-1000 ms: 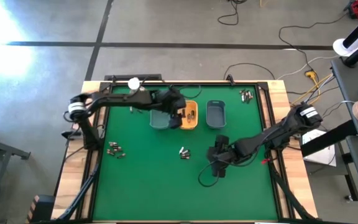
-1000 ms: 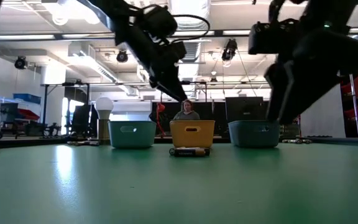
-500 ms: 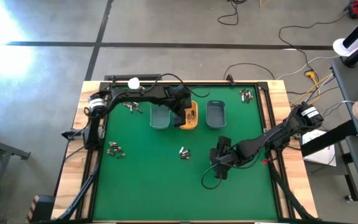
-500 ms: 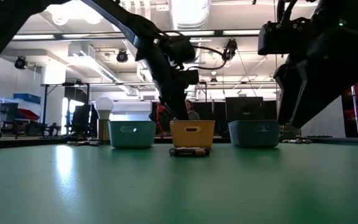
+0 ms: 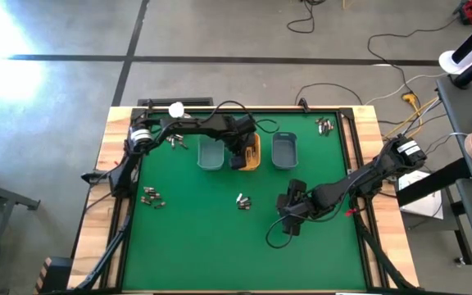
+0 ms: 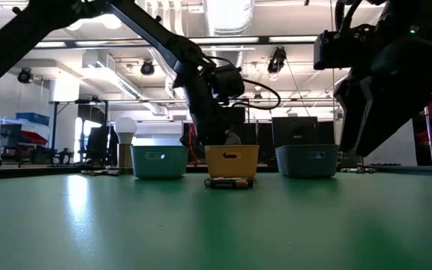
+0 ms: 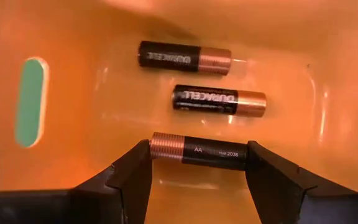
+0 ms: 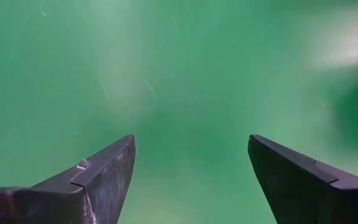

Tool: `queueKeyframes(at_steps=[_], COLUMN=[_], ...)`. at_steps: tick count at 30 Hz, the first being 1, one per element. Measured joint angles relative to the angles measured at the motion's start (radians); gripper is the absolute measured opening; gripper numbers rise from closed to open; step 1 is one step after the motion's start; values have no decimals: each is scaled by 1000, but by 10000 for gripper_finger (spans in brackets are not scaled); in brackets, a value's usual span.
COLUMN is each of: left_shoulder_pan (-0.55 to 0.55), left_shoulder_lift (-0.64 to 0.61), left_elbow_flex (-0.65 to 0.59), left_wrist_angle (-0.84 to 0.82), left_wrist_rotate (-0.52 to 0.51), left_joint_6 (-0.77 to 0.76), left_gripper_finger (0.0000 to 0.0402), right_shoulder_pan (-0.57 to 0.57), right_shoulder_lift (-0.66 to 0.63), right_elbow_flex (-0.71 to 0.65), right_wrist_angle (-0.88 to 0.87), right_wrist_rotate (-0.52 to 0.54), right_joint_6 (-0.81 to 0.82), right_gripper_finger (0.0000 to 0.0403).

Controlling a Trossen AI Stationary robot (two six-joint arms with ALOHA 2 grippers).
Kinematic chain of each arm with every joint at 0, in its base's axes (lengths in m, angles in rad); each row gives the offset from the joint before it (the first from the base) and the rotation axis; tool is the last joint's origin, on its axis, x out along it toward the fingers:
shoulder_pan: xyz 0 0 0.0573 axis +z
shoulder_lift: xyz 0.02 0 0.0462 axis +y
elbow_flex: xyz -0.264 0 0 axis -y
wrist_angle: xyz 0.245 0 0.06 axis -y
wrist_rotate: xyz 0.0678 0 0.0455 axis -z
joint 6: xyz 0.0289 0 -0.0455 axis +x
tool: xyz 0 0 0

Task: Sort batteries
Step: Put the large black battery into the yellow bin

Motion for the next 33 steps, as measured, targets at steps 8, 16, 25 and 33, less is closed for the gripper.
queueKeyframes(at_steps=[8,16,25,33], left_shoulder_pan=[0,0,-20,-79], left_shoulder_lift=[0,-33,-290,-547], left_elbow_flex=[6,6,-28,-336], left_wrist_angle=[1,-9,68,410], left_wrist_rotate=[11,13,174,187], left_joint_6=[-26,-63,-90,-135], left_gripper_finger=[230,288,272,258], right_shoulder_pan=[0,2,-2,-30], right_shoulder_lift=[0,-8,-74,-90], right_elbow_flex=[0,18,145,206], right_wrist_angle=[-6,-22,-78,-73], right_wrist_rotate=[0,0,72,140], right_joint_6=[14,-40,-111,-171], right_gripper_finger=[321,331,322,332])
